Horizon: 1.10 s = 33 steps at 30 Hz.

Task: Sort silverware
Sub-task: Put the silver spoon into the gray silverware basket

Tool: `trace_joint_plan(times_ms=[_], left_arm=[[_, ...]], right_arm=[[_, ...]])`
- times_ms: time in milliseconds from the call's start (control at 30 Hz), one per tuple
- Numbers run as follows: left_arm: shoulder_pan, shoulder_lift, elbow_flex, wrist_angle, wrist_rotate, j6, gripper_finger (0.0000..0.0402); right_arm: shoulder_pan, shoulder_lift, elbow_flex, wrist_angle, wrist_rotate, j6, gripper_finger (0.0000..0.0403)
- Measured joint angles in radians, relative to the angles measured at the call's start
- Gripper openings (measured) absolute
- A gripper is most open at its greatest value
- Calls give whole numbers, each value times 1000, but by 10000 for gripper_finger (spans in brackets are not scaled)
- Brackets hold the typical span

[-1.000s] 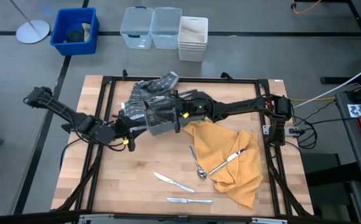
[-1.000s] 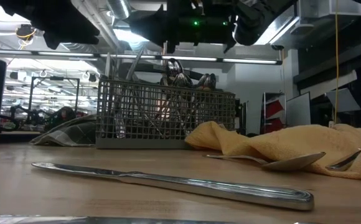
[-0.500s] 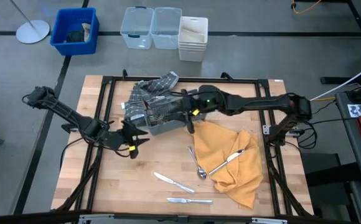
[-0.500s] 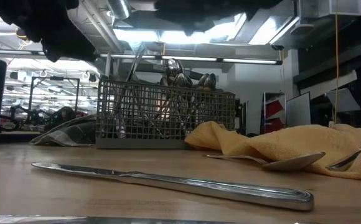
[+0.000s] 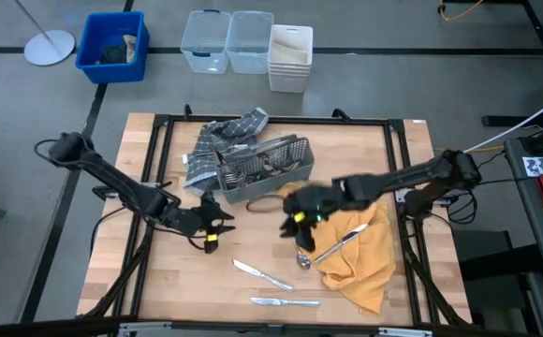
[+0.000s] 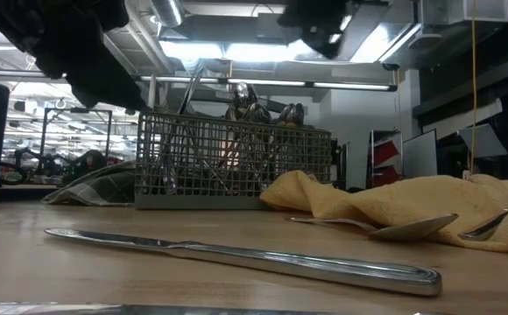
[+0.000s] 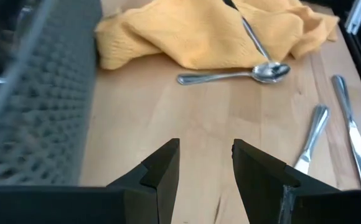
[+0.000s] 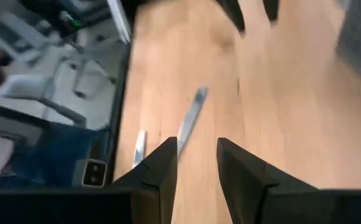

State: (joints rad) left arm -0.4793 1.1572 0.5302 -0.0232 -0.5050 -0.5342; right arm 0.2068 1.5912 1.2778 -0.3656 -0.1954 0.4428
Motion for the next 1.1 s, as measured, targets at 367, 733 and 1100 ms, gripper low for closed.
trace_joint_plan(times_ms=[367, 733, 1100], left_arm=[[-6, 80, 0, 94, 35, 94, 137], [-5, 75, 1, 93, 34, 200, 137], [-5, 75, 1, 91, 34, 250, 137]], right_arm=[[204, 79, 1, -151, 369, 401, 115], [218, 258, 0, -160, 369, 553, 115], [218, 327, 0, -170, 352, 608, 115]])
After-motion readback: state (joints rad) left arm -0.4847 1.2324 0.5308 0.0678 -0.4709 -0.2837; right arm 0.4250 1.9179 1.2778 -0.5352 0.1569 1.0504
